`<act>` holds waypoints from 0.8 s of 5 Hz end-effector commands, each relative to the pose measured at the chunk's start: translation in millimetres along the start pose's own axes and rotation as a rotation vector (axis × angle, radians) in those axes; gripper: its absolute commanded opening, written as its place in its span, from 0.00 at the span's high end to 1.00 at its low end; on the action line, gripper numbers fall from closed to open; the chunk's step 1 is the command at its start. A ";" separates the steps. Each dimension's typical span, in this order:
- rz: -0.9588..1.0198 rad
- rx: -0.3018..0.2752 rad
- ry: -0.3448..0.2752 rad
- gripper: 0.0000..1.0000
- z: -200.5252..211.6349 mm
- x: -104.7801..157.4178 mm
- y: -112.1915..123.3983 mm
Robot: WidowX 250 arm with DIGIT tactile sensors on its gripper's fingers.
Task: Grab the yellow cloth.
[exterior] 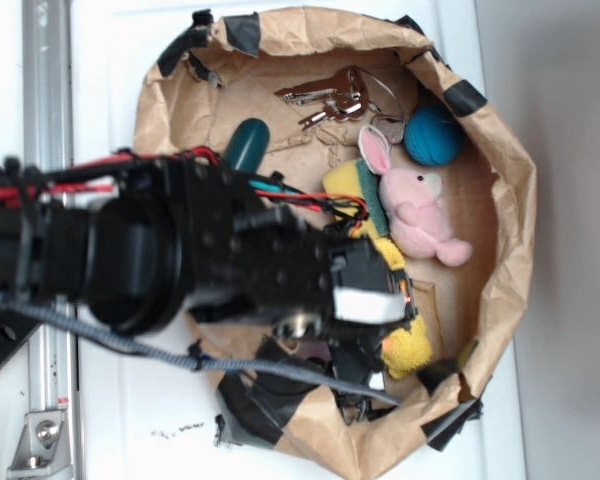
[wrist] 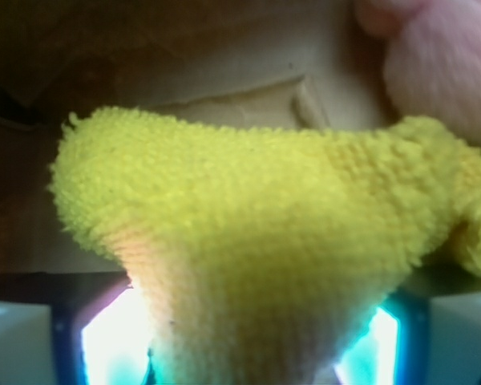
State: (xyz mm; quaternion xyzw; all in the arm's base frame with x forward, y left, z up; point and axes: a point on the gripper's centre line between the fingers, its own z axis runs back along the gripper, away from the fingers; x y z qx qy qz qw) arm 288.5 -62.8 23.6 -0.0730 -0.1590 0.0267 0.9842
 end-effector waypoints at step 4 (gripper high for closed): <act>-0.130 0.135 -0.051 1.00 106.5 39.1 26.2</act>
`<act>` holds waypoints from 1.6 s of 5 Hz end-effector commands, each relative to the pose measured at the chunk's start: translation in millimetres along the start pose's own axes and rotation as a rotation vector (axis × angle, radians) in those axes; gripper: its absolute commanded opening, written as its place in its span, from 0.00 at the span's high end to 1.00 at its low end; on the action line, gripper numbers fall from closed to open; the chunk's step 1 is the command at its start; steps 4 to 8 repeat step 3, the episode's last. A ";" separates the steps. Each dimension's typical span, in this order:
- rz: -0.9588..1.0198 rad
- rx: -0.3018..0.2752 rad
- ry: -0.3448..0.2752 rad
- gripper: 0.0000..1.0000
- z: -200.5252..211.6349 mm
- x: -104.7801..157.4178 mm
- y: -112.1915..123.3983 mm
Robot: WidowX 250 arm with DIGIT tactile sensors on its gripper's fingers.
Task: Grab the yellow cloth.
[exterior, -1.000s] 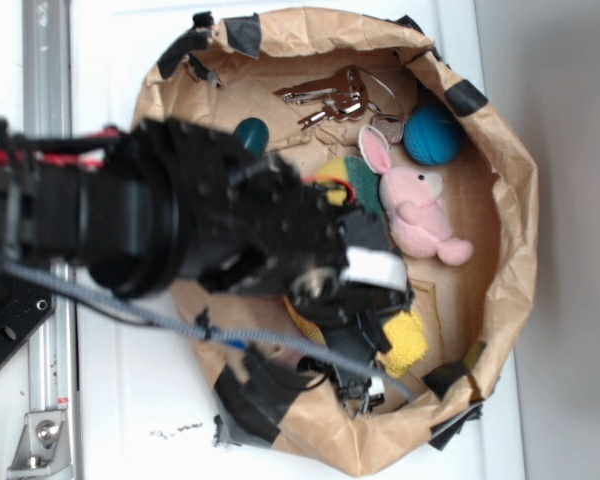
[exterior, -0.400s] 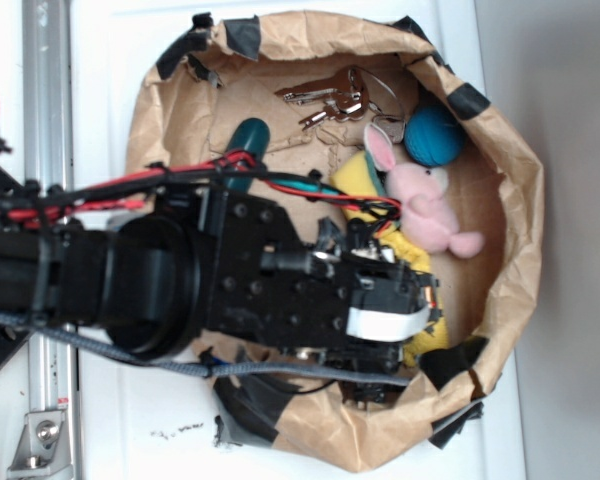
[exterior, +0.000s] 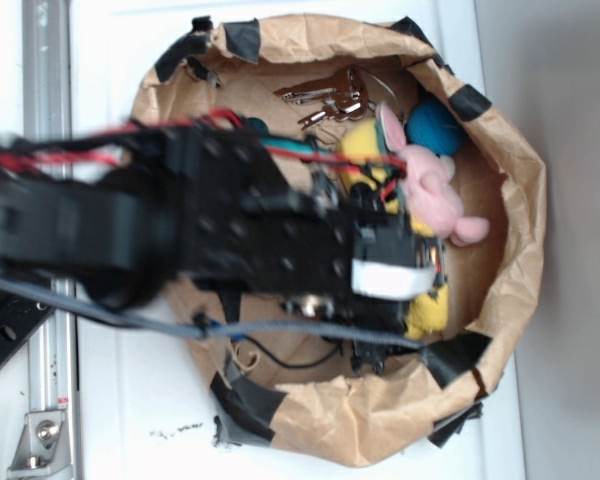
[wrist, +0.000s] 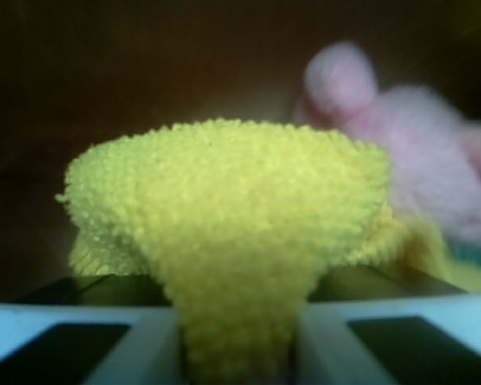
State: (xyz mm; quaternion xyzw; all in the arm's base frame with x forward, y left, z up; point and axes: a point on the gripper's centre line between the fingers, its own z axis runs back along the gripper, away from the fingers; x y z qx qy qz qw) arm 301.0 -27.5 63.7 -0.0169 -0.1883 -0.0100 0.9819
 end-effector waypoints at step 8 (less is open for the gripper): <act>-0.021 0.098 0.151 1.00 111.7 -0.6 10.1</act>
